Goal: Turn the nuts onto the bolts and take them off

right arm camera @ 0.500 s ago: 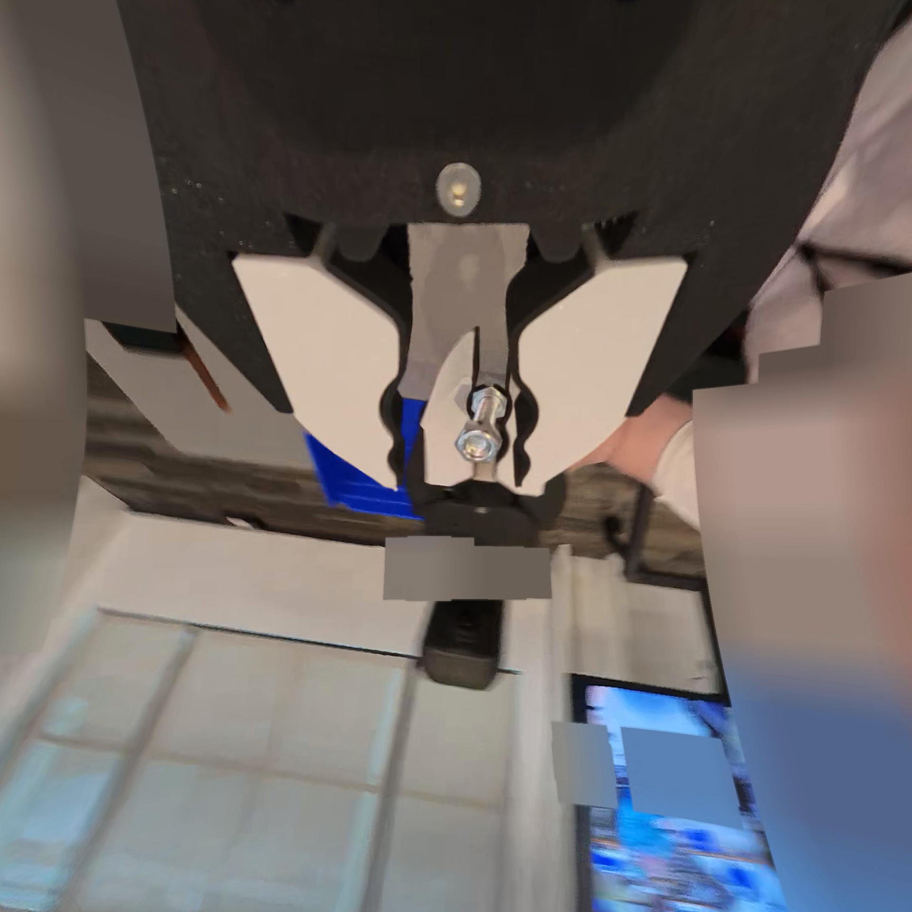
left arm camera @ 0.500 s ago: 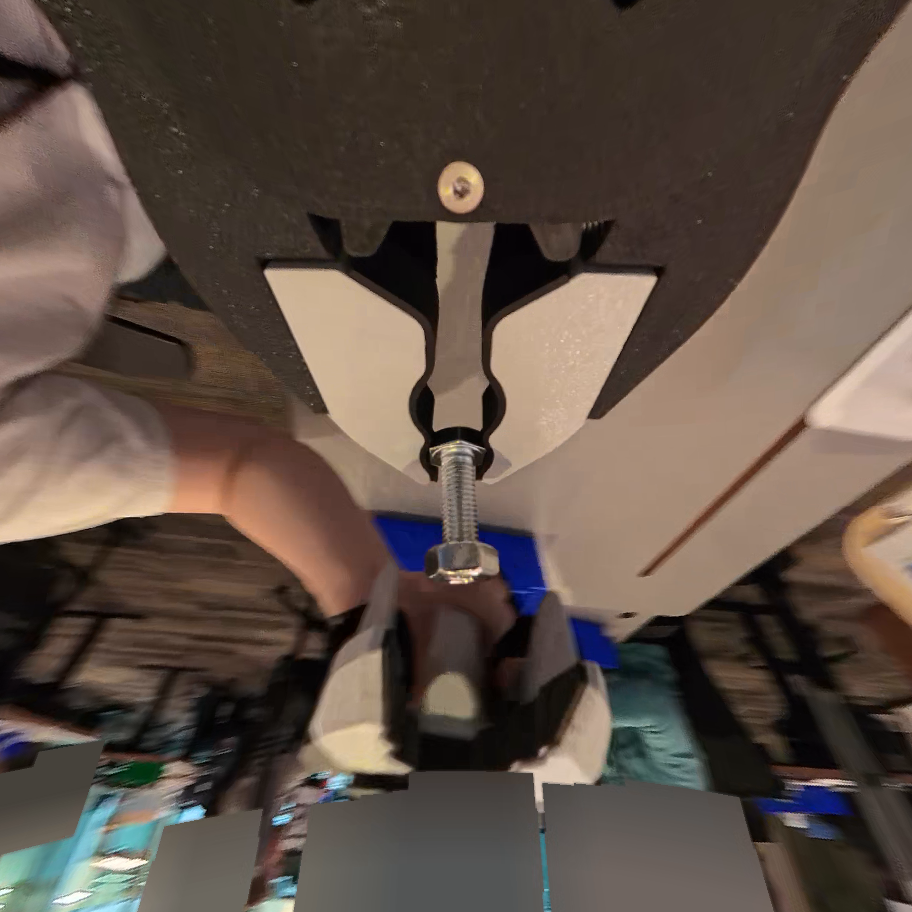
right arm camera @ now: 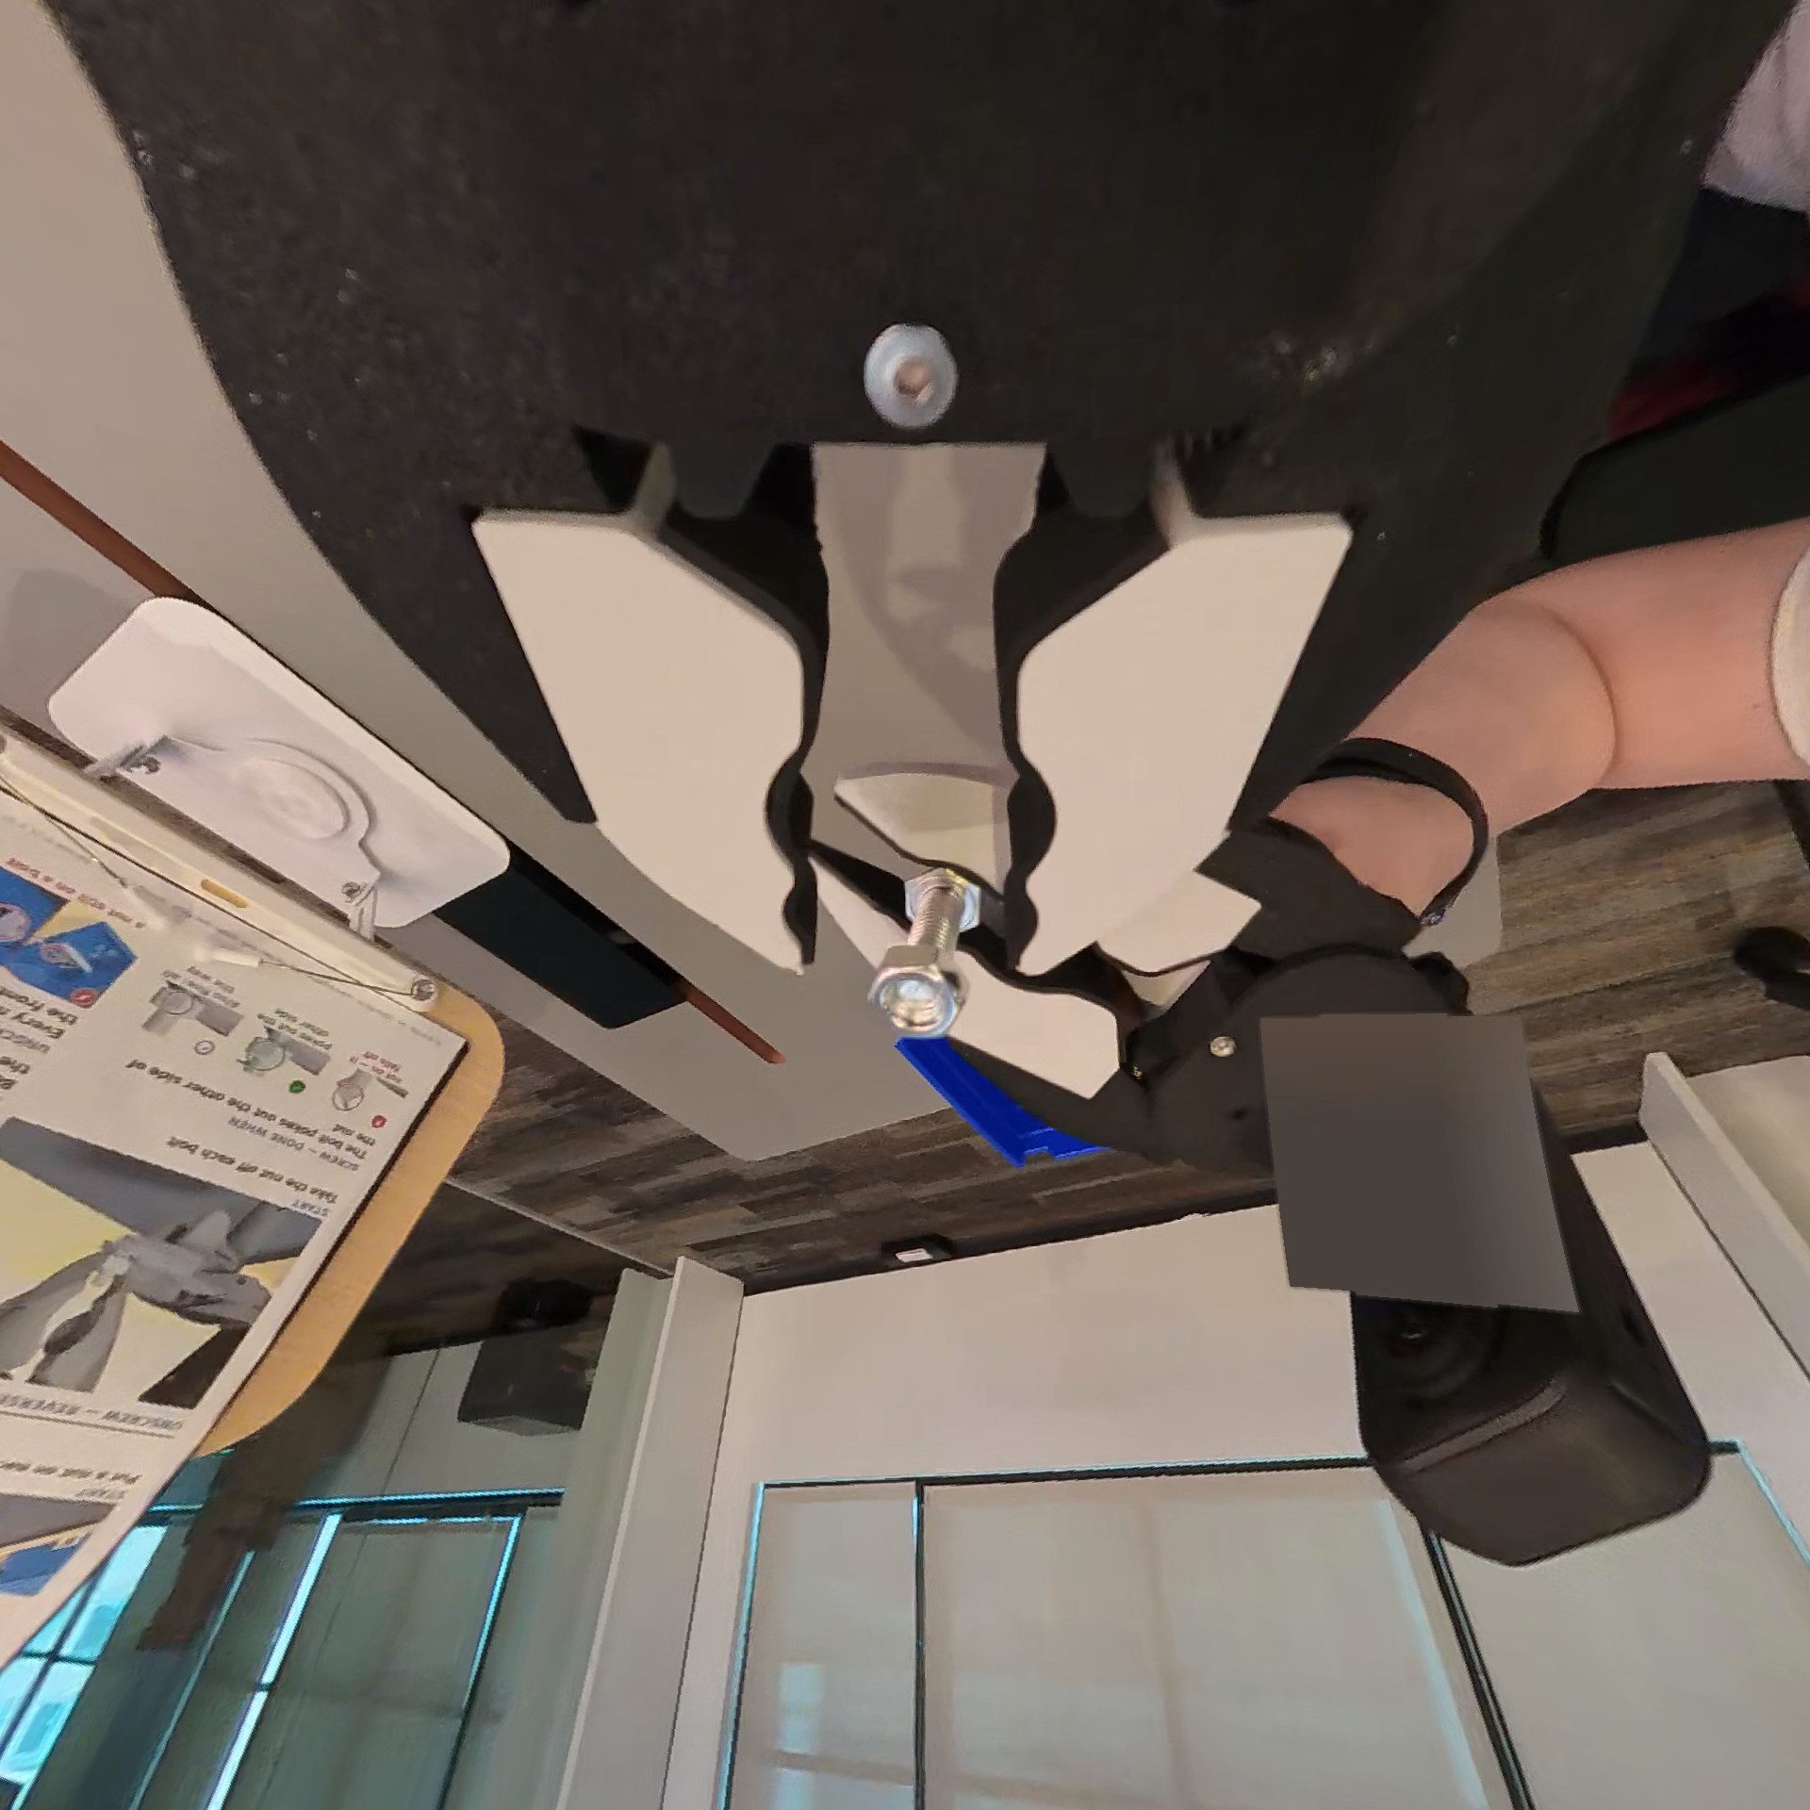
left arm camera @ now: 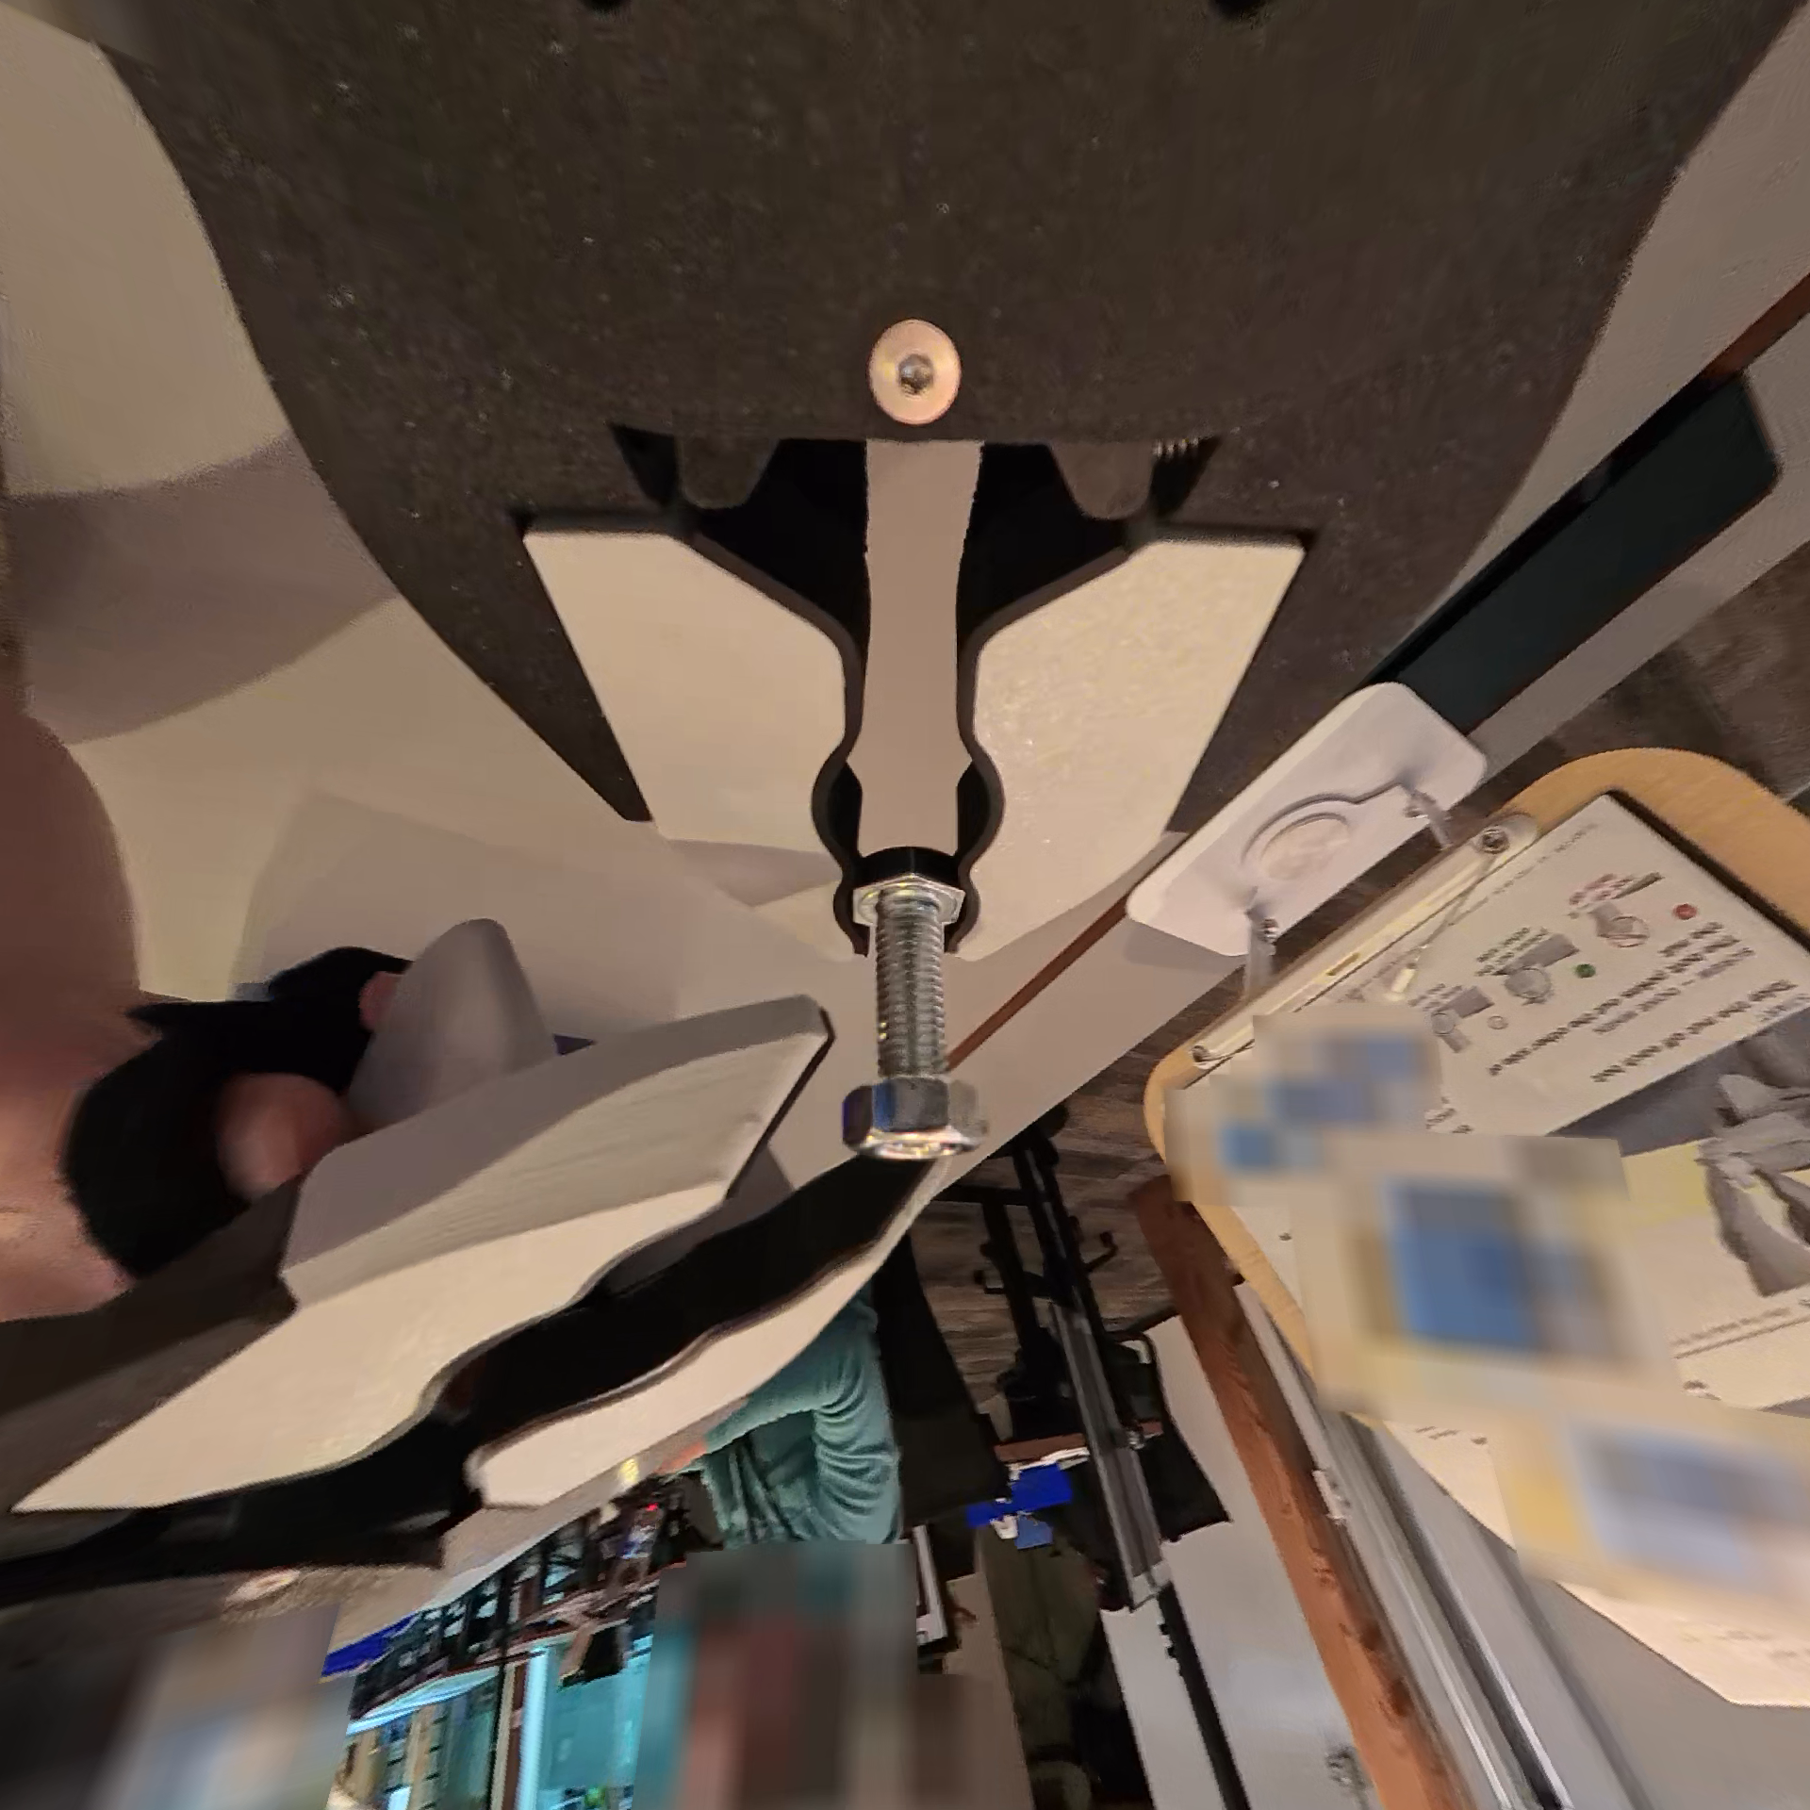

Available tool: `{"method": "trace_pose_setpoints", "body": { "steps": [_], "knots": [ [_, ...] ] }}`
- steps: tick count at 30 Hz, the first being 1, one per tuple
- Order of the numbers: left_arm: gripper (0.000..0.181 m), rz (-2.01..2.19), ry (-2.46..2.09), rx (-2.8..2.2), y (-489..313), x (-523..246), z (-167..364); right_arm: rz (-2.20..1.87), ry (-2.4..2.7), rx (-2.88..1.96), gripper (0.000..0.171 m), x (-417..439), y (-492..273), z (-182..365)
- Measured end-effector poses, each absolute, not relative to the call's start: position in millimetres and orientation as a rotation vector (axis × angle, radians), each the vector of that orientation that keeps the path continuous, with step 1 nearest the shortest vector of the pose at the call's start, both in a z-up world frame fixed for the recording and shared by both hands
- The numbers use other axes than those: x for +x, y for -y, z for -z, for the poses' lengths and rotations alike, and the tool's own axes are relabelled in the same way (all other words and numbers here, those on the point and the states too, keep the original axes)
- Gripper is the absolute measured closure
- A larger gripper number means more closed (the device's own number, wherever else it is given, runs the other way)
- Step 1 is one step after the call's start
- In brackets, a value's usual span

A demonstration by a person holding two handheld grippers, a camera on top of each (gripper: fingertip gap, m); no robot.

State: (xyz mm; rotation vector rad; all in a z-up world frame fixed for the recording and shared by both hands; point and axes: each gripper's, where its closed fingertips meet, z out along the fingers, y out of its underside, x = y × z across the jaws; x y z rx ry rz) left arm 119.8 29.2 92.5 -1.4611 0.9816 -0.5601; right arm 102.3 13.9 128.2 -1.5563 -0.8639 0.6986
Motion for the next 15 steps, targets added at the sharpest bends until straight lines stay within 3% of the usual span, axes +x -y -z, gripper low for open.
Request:
{"method": "trace_pose_setpoints", "body": {
  "steps": [9,15],
  "knots": [
    [0.167,0.505,-0.976,-1.469,-31,119,-91,-0.680,0.823,-1.571,0.153,97,-18,-134],
    [0.167,0.621,-1.045,-1.435,-17,123,-95,-0.696,1.019,-1.448,0.153,95,-5,-139]
  ]
}}
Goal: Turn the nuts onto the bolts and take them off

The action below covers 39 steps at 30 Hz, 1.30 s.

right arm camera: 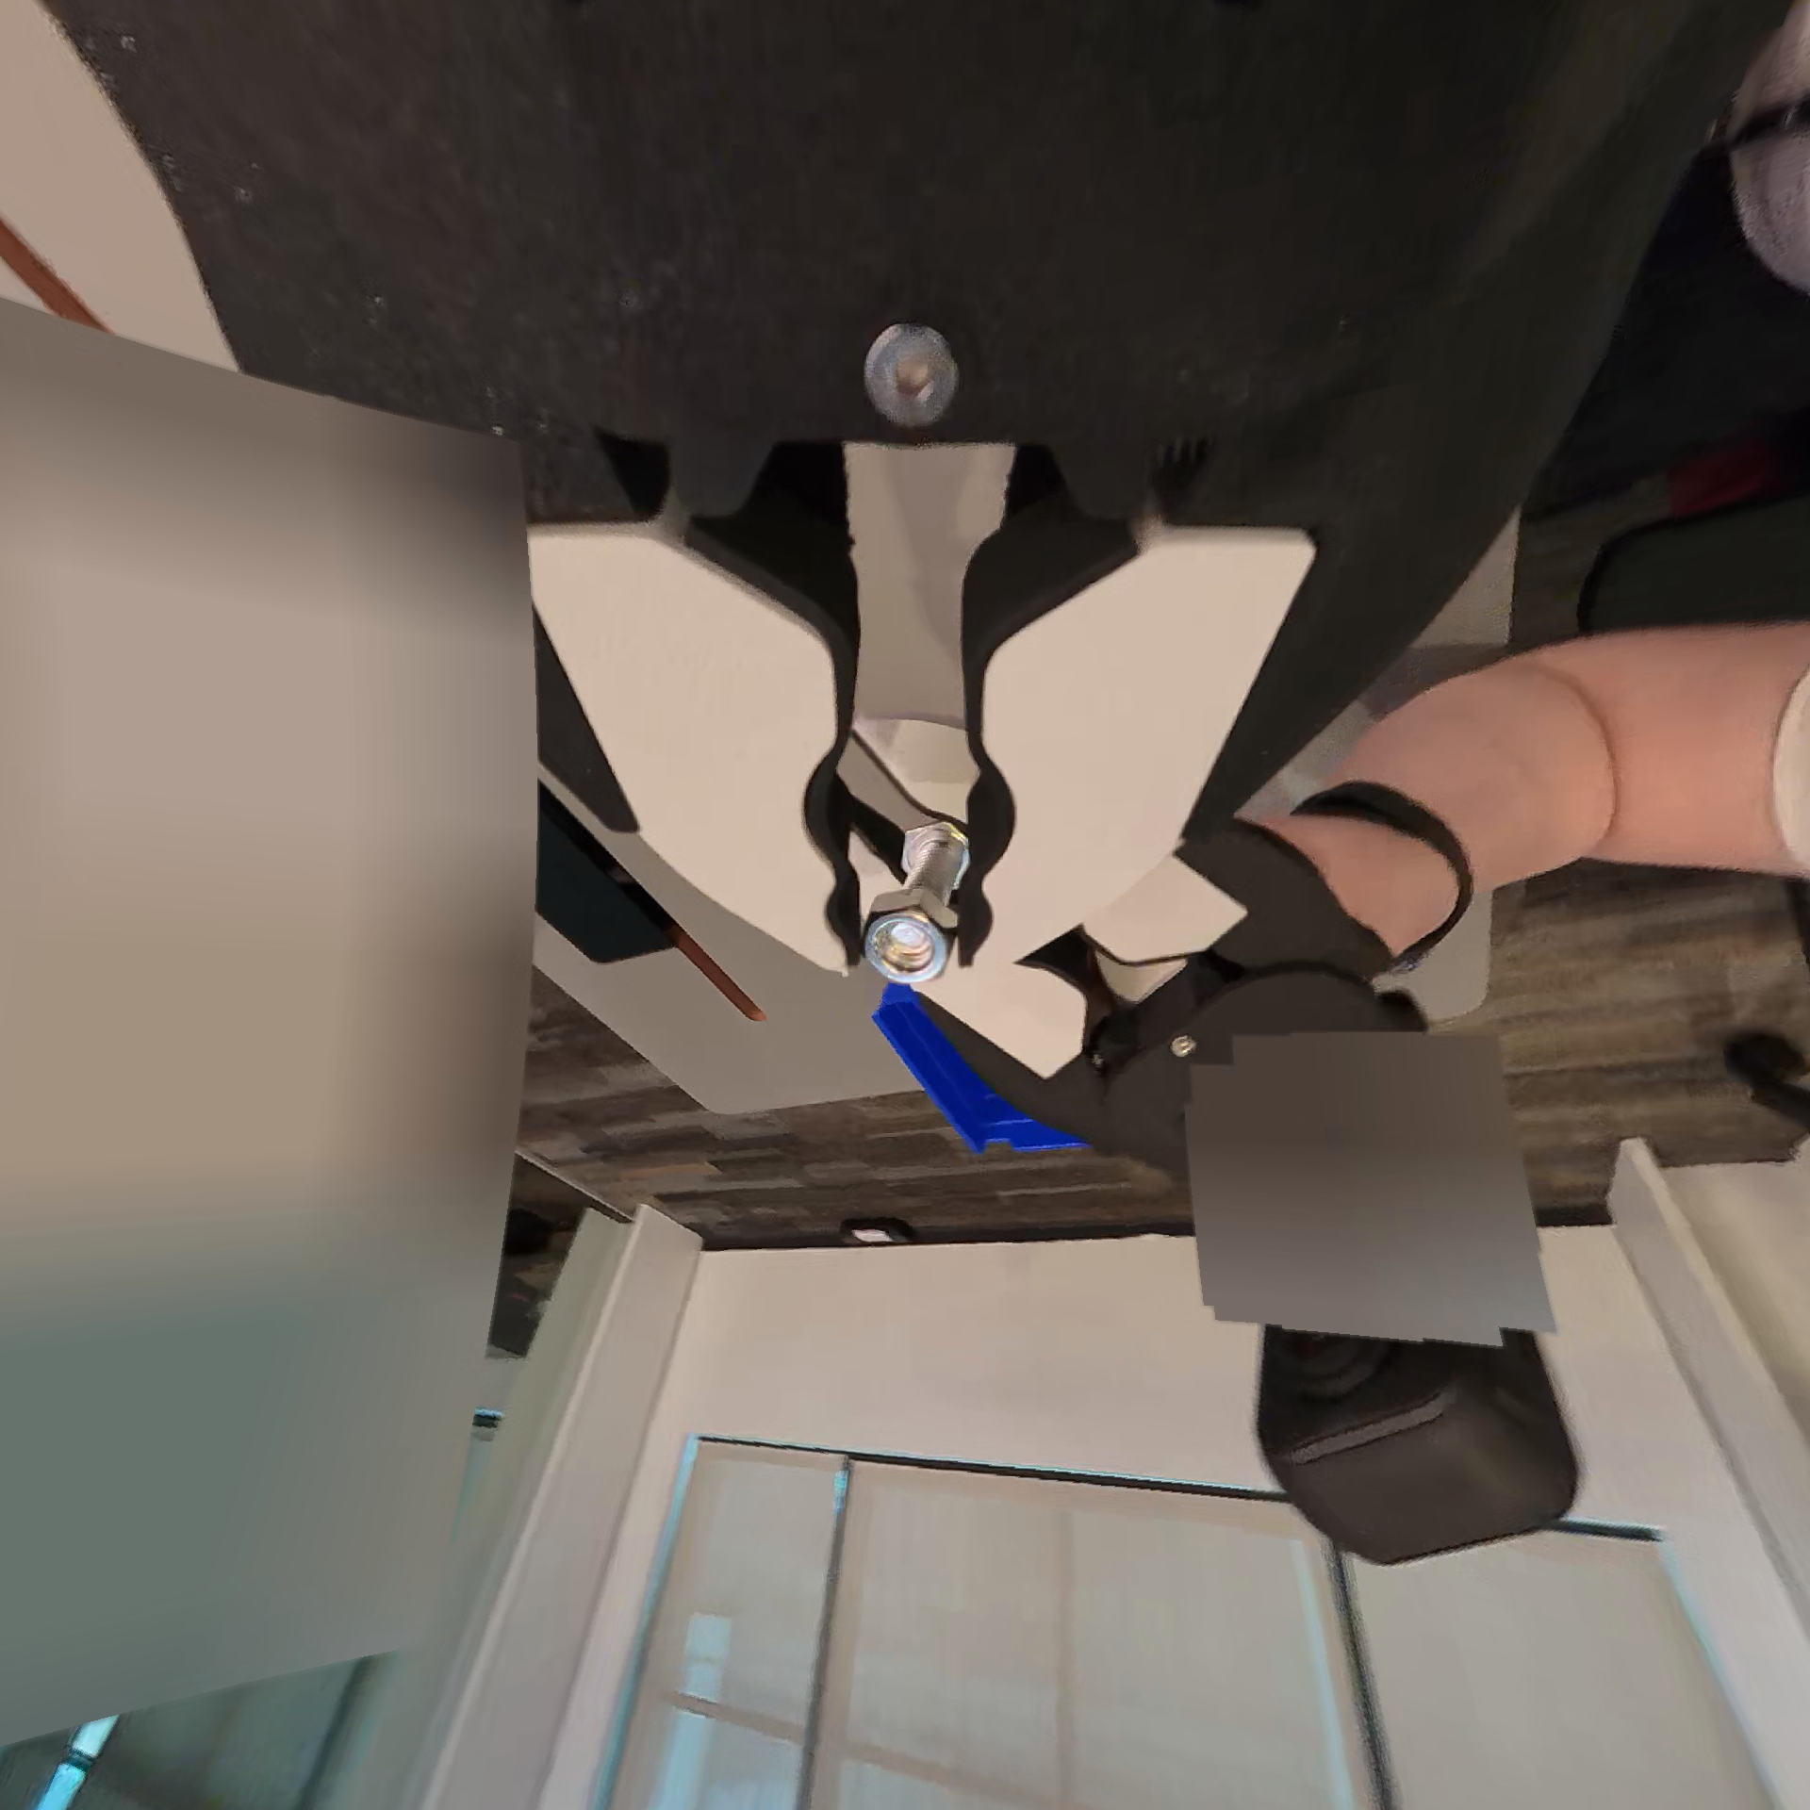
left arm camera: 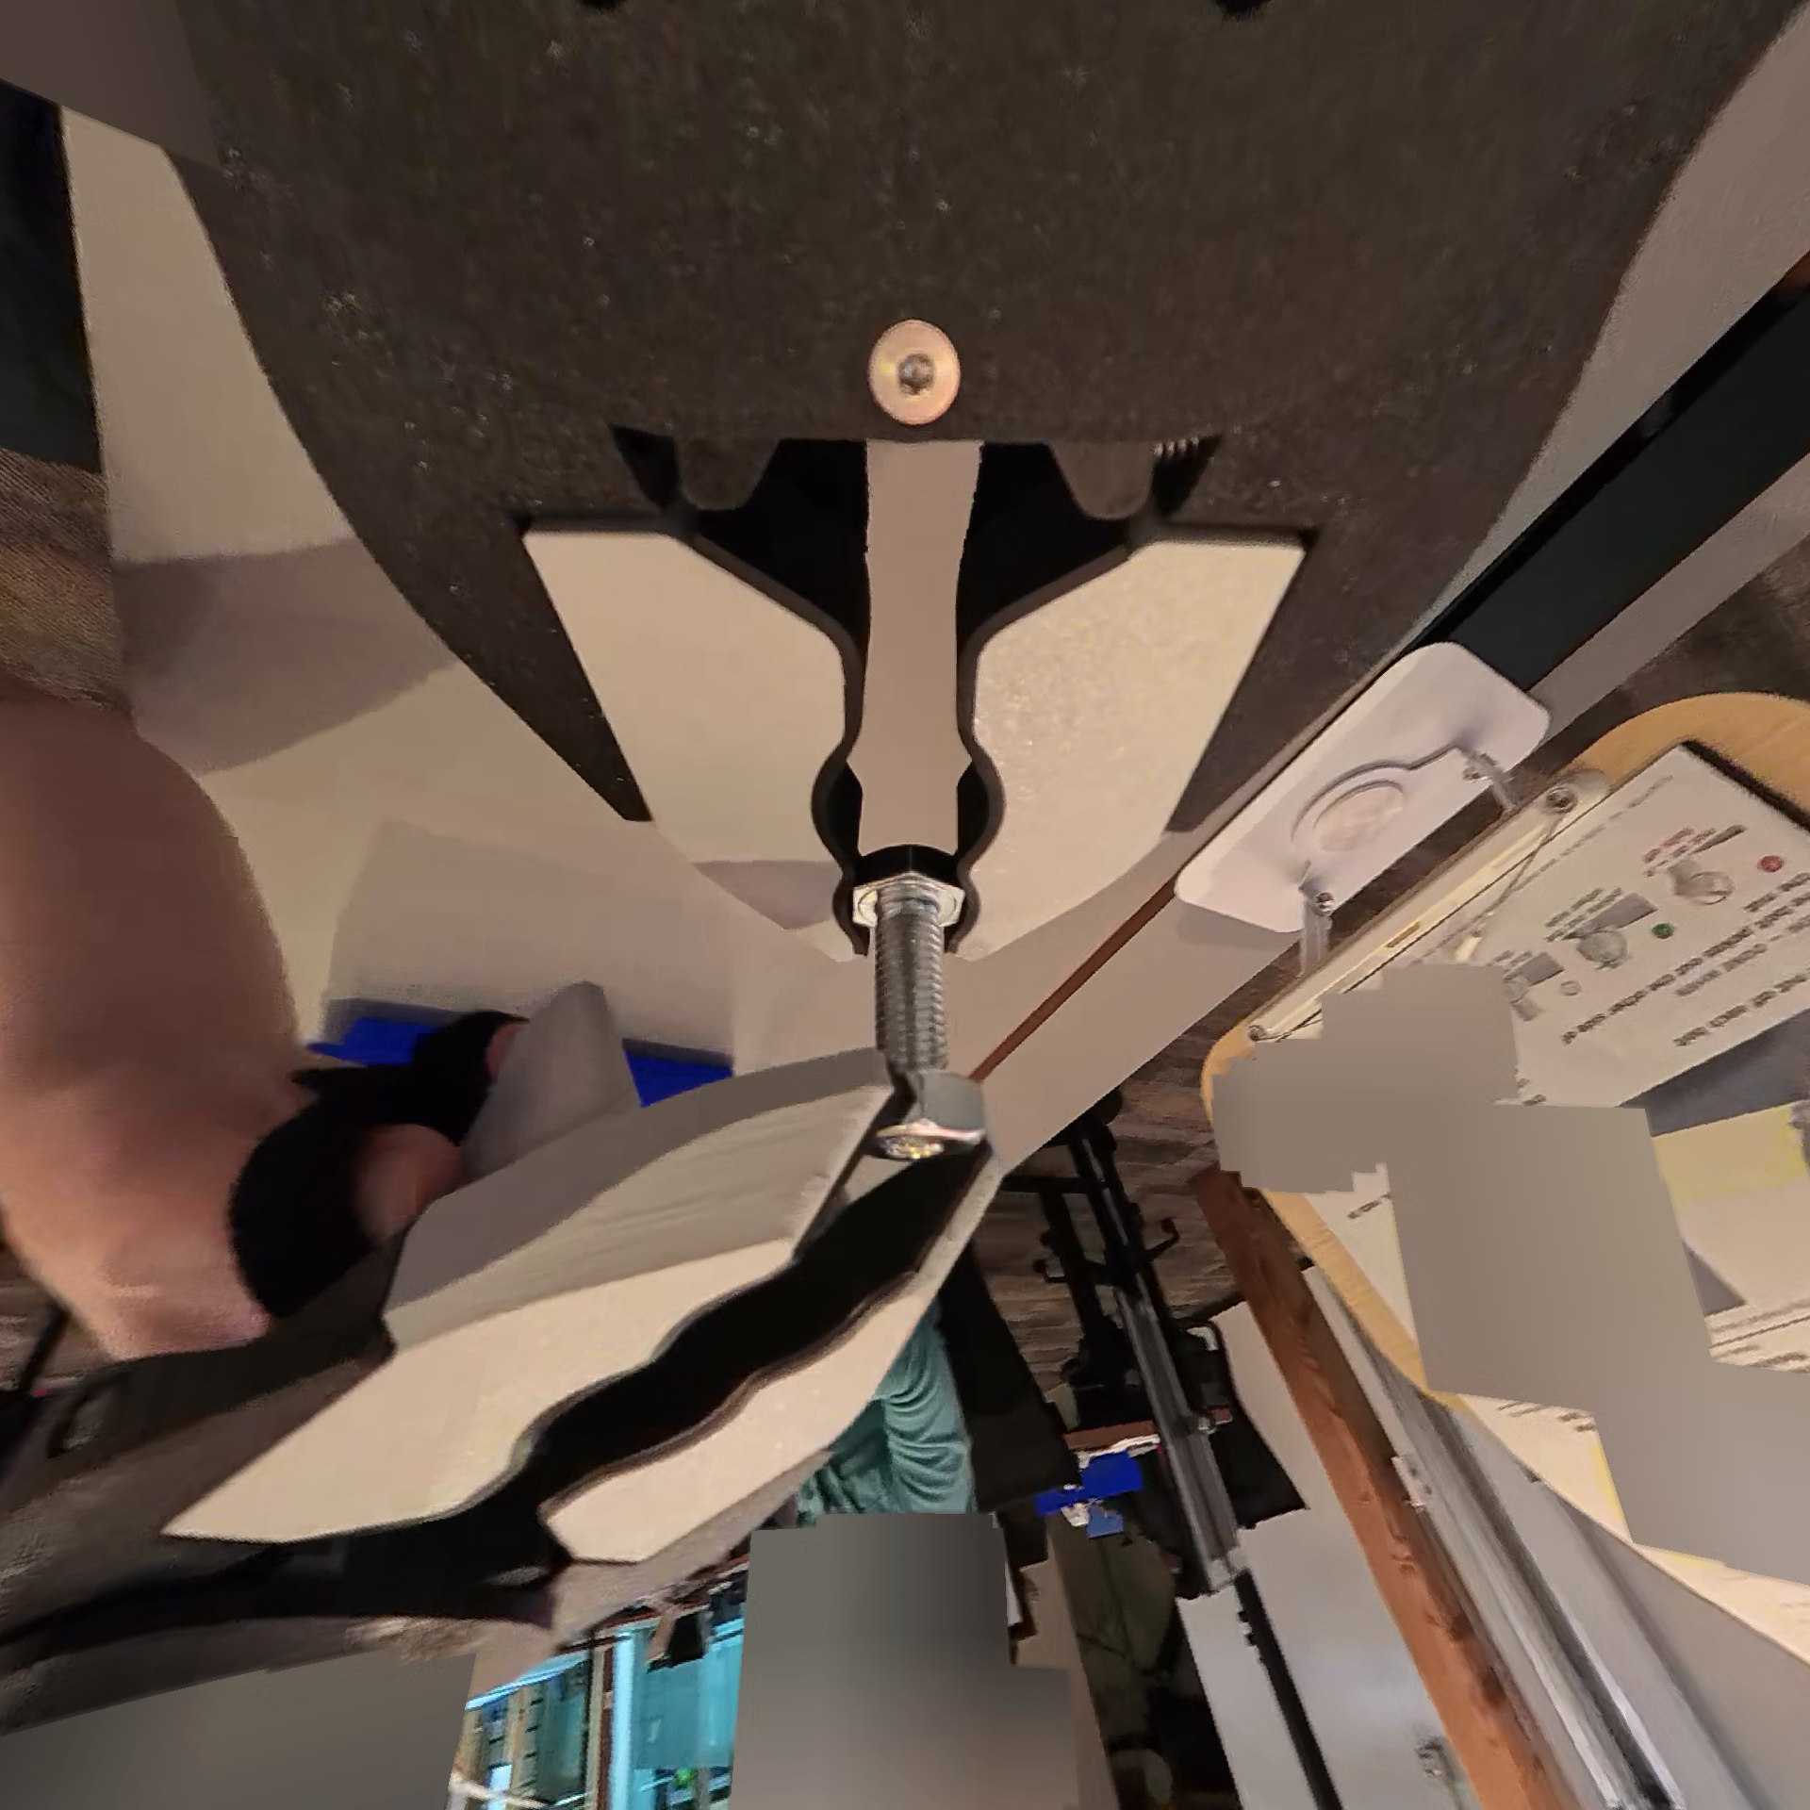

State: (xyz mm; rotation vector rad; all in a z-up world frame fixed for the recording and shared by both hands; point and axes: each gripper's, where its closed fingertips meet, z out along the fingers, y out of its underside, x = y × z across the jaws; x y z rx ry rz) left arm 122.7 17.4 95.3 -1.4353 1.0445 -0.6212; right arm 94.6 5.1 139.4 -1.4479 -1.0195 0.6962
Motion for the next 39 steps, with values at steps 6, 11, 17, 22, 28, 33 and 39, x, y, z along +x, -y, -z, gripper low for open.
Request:
{"method": "trace_pose_setpoints", "body": {
  "steps": [6,11,17,22,28,33,39],
  "knots": [
    [0.167,0.940,-1.283,-1.368,32,134,-96,-0.934,1.455,-1.037,0.153,101,36,-142],
    [0.167,1.213,-1.501,-1.333,78,144,-85,-1.093,1.705,-0.740,0.153,113,71,-132],
    [0.167,1.260,-1.457,-1.340,74,146,-87,-1.102,1.622,-0.770,0.150,113,63,-136],
    [0.167,0.939,-1.216,-1.406,22,140,-93,-0.993,1.179,-1.084,0.125,112,16,-154],
    [0.167,0.627,-0.983,-1.400,-21,122,-102,-0.819,0.838,-1.324,0.125,111,-8,-147],
    [0.167,0.531,-0.947,-1.409,-28,119,-101,-0.663,0.786,-1.442,0.132,98,-16,-134],
    [0.167,0.502,-0.928,-1.416,-32,118,-100,-0.578,0.766,-1.418,0.145,92,-14,-141]
  ]
}}
